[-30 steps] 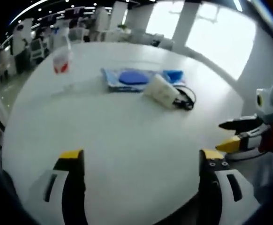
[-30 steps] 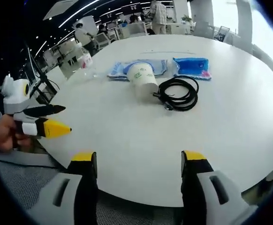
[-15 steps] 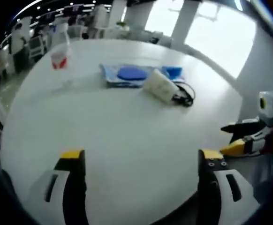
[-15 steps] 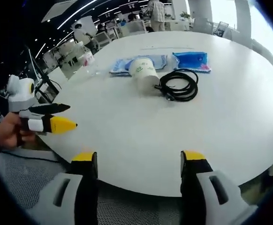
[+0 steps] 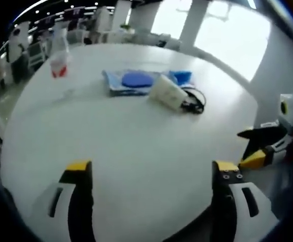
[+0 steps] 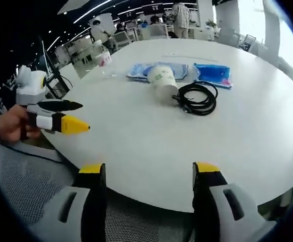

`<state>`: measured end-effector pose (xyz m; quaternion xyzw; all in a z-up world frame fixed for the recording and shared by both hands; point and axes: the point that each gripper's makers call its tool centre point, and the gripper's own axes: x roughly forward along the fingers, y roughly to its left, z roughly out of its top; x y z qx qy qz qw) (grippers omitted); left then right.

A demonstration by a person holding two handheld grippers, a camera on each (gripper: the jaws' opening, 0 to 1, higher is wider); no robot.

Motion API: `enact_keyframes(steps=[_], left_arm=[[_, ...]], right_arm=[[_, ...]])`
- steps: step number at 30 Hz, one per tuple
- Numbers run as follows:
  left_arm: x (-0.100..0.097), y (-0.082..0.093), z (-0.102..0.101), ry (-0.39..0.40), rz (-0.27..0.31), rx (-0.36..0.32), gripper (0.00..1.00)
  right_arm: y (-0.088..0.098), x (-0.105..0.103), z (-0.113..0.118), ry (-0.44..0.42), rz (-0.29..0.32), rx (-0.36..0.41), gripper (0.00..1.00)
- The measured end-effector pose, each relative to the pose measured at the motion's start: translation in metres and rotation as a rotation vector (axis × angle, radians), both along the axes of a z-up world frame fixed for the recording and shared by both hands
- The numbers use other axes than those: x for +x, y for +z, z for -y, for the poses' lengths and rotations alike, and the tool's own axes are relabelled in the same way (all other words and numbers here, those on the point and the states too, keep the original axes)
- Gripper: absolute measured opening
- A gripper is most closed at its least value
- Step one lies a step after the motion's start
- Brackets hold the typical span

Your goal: Arrange the tabletop items into an orderly group along one side of the table until the central work area is clear of visible clutter.

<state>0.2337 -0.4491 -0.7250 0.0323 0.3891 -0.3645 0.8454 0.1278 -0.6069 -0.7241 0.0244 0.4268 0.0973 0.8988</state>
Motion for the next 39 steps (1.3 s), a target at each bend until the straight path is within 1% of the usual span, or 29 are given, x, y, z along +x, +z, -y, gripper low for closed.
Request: enact_keyframes(steps=[1, 3, 5, 8, 10, 12, 14, 16, 18, 20, 21, 24, 26, 28, 31, 34, 35, 37, 39], left_arm=[[0.0, 0.0, -0.001, -0.004, 0.001, 0.01, 0.95], [0.0, 0.0, -0.005, -0.006, 0.003, 0.022, 0.95], [-0.001, -0.001, -0.011, -0.002, -0.006, 0.043, 0.95], [-0.003, 0.005, -0.014, 0.003, -0.002, 0.051, 0.95], [-0.005, 0.009, -0.013, 0.005, 0.001, 0.056, 0.95], [-0.007, 0.009, -0.013, 0.011, -0.005, 0.065, 0.94], [-0.011, 0.009, -0.013, 0.022, -0.021, 0.07, 0.93], [-0.013, 0.009, -0.012, 0.022, -0.02, 0.076, 0.93], [-0.015, 0.01, -0.015, 0.024, -0.015, 0.088, 0.93], [-0.016, 0.008, -0.018, 0.043, -0.021, 0.09, 0.93], [-0.017, 0.007, -0.022, 0.06, -0.029, 0.097, 0.93], [-0.017, 0.008, -0.027, 0.082, -0.021, 0.103, 0.93], [-0.018, 0.012, -0.03, 0.117, -0.017, 0.094, 0.93], [-0.02, 0.011, -0.032, 0.144, -0.029, 0.079, 0.92], [-0.021, 0.01, -0.03, 0.142, -0.022, 0.076, 0.92], [-0.024, 0.011, -0.026, 0.138, -0.012, 0.06, 0.93], [-0.026, 0.01, -0.024, 0.129, -0.024, 0.056, 0.94], [-0.027, 0.011, -0.022, 0.116, -0.019, 0.057, 0.94], [-0.024, 0.017, -0.017, 0.091, 0.016, 0.056, 0.94]], right_arm=[[0.0, 0.0, -0.003, 0.018, 0.001, -0.005, 0.7], [0.0, 0.001, -0.007, 0.026, 0.003, 0.002, 0.69], [0.001, 0.001, -0.009, 0.04, 0.005, 0.005, 0.69], [0.001, -0.001, -0.01, 0.049, 0.005, -0.005, 0.69], [0.001, -0.001, -0.011, 0.047, 0.002, 0.009, 0.68], [0.002, -0.001, -0.012, 0.045, 0.004, 0.032, 0.68], [0.001, -0.004, -0.014, 0.037, -0.005, 0.065, 0.67], [0.0, -0.006, -0.012, 0.023, -0.017, 0.078, 0.67], [0.003, -0.005, -0.011, 0.004, -0.006, 0.102, 0.67], [0.005, -0.005, -0.013, 0.0, -0.004, 0.114, 0.67], [0.006, -0.004, -0.016, 0.011, 0.001, 0.11, 0.67], [0.007, -0.003, -0.024, 0.056, 0.011, 0.102, 0.67], [0.01, -0.003, -0.034, 0.106, 0.024, 0.108, 0.66], [0.01, -0.004, -0.035, 0.112, 0.023, 0.112, 0.66], [0.009, -0.004, -0.03, 0.099, 0.015, 0.113, 0.66], [0.01, -0.002, -0.022, 0.069, 0.027, 0.107, 0.66], [0.011, -0.001, -0.019, 0.054, 0.032, 0.104, 0.66], [0.011, -0.001, -0.014, 0.032, 0.032, 0.102, 0.66], [0.011, -0.002, -0.006, -0.009, 0.034, 0.094, 0.66]])
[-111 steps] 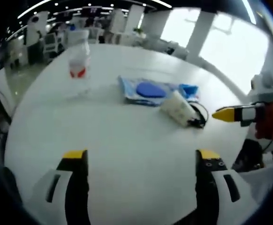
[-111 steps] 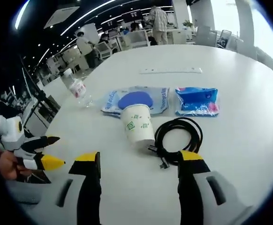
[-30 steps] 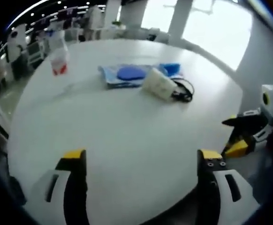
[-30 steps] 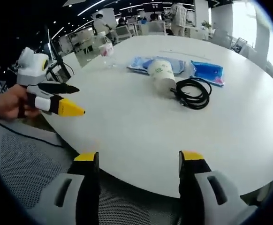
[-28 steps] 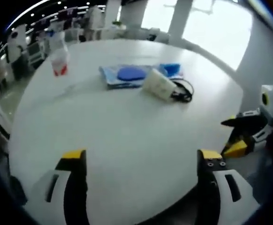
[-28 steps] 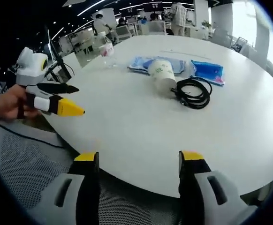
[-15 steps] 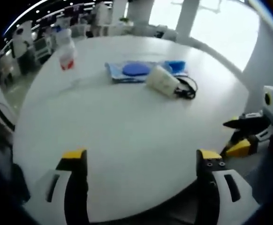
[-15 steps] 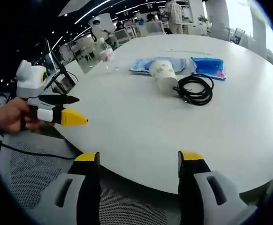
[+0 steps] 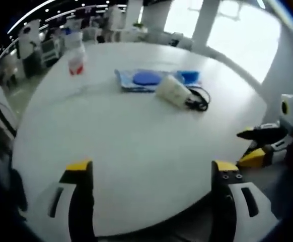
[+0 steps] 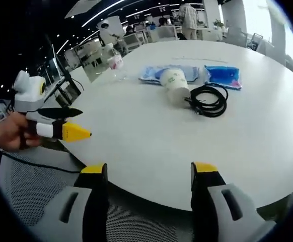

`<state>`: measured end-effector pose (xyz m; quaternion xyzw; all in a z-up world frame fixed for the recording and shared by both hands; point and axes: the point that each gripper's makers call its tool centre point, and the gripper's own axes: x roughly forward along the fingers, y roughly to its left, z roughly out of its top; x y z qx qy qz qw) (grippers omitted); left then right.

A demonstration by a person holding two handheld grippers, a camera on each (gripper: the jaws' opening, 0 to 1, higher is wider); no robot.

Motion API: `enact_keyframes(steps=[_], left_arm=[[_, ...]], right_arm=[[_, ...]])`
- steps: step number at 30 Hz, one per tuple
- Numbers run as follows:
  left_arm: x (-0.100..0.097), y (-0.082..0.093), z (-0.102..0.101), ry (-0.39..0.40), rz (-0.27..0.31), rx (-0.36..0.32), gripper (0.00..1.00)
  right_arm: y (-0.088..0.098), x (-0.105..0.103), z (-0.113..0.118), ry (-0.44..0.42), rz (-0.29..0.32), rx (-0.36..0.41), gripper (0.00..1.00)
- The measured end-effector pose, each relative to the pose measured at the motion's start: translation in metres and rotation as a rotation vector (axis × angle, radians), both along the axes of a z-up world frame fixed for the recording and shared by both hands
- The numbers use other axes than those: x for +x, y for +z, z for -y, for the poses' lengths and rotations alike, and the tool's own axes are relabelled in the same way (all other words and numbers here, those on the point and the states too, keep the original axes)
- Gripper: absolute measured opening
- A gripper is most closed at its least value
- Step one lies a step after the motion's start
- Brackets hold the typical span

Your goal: Arrange the tabletop items into an orderly group along one side of the table until the central work area is clear of visible clutter.

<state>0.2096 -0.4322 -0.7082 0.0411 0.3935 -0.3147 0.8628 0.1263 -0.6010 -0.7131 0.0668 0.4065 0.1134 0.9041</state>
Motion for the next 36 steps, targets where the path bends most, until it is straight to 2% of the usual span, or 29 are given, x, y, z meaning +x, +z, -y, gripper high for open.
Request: enact_keyframes(steps=[5, 7, 10, 14, 16, 18, 20, 22, 24, 30, 36], left_arm=[[0.002, 0.007, 0.003, -0.014, 0.035, -0.001, 0.94], [0.004, 0.013, 0.005, -0.011, 0.05, -0.023, 0.94], [0.004, 0.018, 0.006, 0.011, 0.035, -0.075, 0.93], [0.008, 0.023, 0.004, 0.022, 0.056, -0.089, 0.93], [0.009, 0.024, 0.002, 0.032, 0.055, -0.093, 0.92], [0.01, 0.025, 0.0, 0.039, 0.057, -0.096, 0.92], [0.01, 0.028, 0.0, 0.041, 0.063, -0.101, 0.92], [0.009, 0.032, 0.001, 0.042, 0.071, -0.115, 0.92], [0.008, 0.032, 0.002, 0.038, 0.075, -0.117, 0.92], [0.006, 0.033, 0.006, 0.024, 0.073, -0.128, 0.92], [0.005, 0.033, 0.007, 0.022, 0.069, -0.132, 0.92]], right_arm=[[0.0, 0.004, 0.006, -0.014, 0.008, -0.023, 0.66], [0.0, 0.004, 0.005, -0.013, 0.006, -0.024, 0.66], [-0.004, 0.0, 0.002, -0.008, -0.023, -0.034, 0.66], [-0.002, -0.004, 0.003, -0.055, -0.057, 0.024, 0.66], [0.001, -0.001, 0.006, -0.055, -0.061, 0.024, 0.66], [0.007, 0.007, 0.01, -0.042, -0.059, 0.016, 0.65], [0.018, 0.02, 0.008, 0.04, -0.034, 0.009, 0.6], [0.023, 0.027, 0.011, 0.091, -0.03, -0.036, 0.6], [0.032, 0.044, 0.017, 0.158, -0.016, -0.095, 0.61], [0.047, 0.088, 0.024, 0.165, 0.013, -0.098, 0.61], [0.05, 0.113, 0.017, 0.155, 0.026, -0.078, 0.61]])
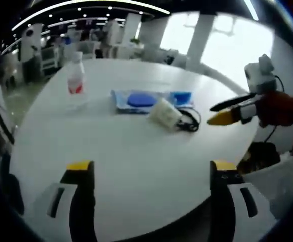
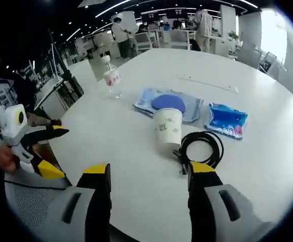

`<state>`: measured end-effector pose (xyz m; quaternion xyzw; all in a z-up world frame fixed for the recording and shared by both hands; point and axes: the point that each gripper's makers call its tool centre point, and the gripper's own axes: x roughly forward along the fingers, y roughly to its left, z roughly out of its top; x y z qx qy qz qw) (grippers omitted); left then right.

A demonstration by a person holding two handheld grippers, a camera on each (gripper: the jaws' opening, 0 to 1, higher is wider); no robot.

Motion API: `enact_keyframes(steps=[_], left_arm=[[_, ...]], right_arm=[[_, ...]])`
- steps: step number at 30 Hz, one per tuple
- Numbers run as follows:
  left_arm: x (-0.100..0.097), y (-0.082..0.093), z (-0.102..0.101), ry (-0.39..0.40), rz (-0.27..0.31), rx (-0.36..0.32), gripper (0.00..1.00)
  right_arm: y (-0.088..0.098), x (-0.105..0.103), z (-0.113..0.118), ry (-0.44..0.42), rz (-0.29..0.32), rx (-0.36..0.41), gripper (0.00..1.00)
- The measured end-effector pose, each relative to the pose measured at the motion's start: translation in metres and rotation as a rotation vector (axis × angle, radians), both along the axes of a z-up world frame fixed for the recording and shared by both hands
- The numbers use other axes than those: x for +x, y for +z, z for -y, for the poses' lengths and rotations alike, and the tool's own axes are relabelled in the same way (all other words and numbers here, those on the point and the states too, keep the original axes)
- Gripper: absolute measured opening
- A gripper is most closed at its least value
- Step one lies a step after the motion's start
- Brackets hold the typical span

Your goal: Arrange the tabletop items into an orderly group along one side of the table until the central work area is clear of visible clutter.

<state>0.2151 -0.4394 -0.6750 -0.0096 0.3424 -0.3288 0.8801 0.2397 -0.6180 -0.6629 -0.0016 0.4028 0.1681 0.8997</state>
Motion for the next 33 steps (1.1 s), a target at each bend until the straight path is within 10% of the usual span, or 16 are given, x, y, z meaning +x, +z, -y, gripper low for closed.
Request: enact_keyframes(steps=[15, 33], left_arm=[[0.042, 0.011, 0.021, -0.116, 0.023, -0.036, 0.92], [0.119, 0.016, 0.121, -0.462, -0.014, -0.022, 0.89]], right_arm=[[-0.005, 0.01, -0.001, -0.011, -0.004, 0.033, 0.61], [0.006, -0.024, 0.019, -0.119, 0.019, 0.079, 0.63]])
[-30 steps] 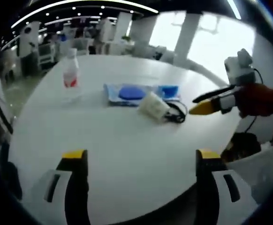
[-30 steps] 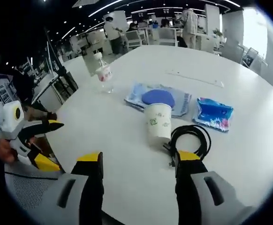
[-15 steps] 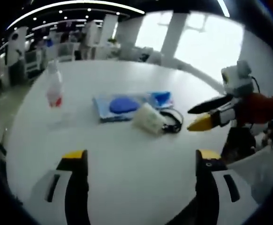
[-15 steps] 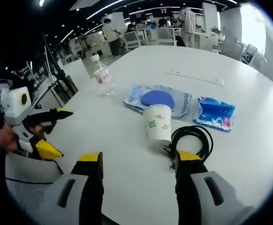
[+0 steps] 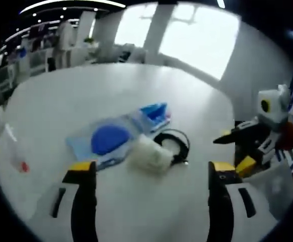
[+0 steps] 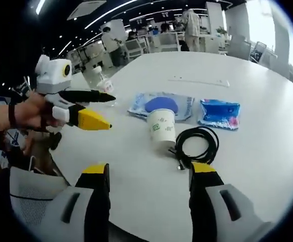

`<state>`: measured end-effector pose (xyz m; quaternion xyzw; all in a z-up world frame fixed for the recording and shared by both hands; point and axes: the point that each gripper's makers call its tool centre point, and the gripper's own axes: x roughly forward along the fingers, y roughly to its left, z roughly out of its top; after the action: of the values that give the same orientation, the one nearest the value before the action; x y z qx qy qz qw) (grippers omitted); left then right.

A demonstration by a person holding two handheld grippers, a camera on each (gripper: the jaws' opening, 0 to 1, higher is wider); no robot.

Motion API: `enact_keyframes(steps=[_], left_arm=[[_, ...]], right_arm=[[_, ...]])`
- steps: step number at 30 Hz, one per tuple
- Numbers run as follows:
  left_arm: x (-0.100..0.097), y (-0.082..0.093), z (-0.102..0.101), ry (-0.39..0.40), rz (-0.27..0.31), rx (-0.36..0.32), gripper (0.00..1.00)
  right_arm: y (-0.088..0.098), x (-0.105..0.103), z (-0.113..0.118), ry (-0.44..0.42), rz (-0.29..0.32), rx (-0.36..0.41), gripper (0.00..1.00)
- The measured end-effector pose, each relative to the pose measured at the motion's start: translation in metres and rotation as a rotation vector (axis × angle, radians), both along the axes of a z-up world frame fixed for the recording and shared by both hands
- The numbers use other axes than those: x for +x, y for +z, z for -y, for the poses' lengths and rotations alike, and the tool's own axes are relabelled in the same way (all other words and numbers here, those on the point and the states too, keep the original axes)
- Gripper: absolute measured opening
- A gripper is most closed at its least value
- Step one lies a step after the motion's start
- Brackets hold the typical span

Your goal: Arrange the tabletop items into an orderly group along one side of the table until the central work area is clear of visible clutter.

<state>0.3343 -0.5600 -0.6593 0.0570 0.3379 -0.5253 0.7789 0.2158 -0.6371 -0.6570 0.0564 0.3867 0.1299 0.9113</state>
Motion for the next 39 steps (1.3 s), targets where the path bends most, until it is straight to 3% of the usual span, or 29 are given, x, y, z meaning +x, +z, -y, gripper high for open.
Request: enact_keyframes(steps=[10, 13, 16, 20, 31, 35, 39], left_arm=[[0.022, -0.02, 0.039, -0.048, -0.108, -0.017, 0.85], [0.019, -0.026, 0.046, -0.07, -0.13, -0.011, 0.81], [0.017, -0.036, 0.055, -0.083, -0.176, -0.006, 0.83], [0.006, -0.044, 0.06, -0.129, -0.181, 0.051, 0.81], [0.001, -0.066, 0.077, -0.212, -0.178, 0.136, 0.76], [0.001, -0.07, 0.077, -0.221, -0.173, 0.152, 0.67], [0.0, -0.069, 0.075, -0.202, -0.184, 0.147, 0.46]], right_arm=[[-0.003, -0.031, 0.018, -0.076, -0.001, 0.022, 0.64], [-0.007, -0.037, 0.021, -0.097, -0.007, 0.027, 0.64], [-0.014, -0.045, 0.026, -0.136, -0.02, 0.037, 0.65], [-0.017, -0.054, 0.029, -0.151, -0.027, 0.047, 0.65], [-0.011, -0.057, 0.038, -0.211, -0.007, 0.078, 0.68], [-0.011, -0.056, 0.035, -0.205, -0.004, 0.077, 0.68], [-0.017, -0.058, 0.035, -0.209, -0.015, 0.085, 0.68]])
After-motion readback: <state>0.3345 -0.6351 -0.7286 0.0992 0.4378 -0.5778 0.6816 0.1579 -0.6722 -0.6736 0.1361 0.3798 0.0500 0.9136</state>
